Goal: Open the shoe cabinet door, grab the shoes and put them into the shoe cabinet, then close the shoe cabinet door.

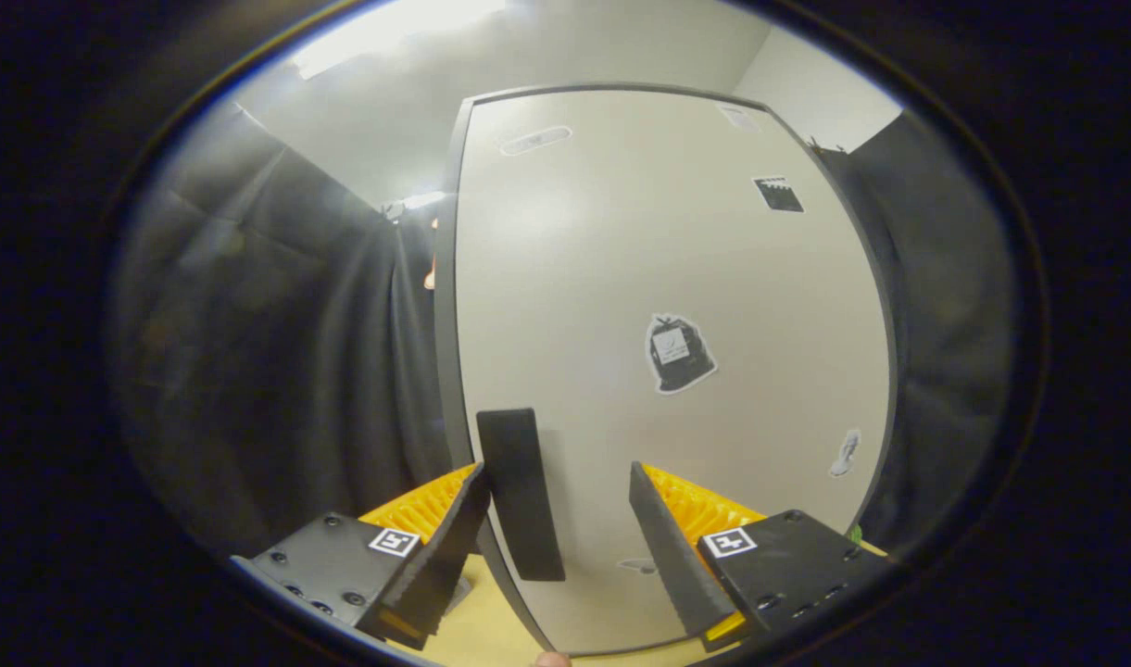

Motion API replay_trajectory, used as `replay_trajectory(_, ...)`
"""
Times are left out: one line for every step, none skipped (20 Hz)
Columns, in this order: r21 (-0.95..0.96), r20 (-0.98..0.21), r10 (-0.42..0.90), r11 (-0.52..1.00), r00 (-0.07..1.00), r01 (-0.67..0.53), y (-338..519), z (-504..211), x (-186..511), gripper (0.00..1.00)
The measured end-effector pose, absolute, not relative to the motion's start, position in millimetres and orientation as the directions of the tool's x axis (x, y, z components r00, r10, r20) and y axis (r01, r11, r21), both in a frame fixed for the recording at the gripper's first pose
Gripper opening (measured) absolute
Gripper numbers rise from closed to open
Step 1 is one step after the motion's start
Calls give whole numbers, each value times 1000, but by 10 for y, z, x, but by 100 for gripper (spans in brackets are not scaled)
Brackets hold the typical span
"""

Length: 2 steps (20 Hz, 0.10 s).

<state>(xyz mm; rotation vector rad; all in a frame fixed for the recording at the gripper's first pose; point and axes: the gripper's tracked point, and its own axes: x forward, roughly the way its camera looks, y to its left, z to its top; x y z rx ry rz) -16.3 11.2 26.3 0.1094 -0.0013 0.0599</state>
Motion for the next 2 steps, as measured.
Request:
replay_trajectory(102,4,67,992,998,-67,92,287,-211,95)
replay_trajectory(103,4,77,992,997,-77,70,312,-269,95)
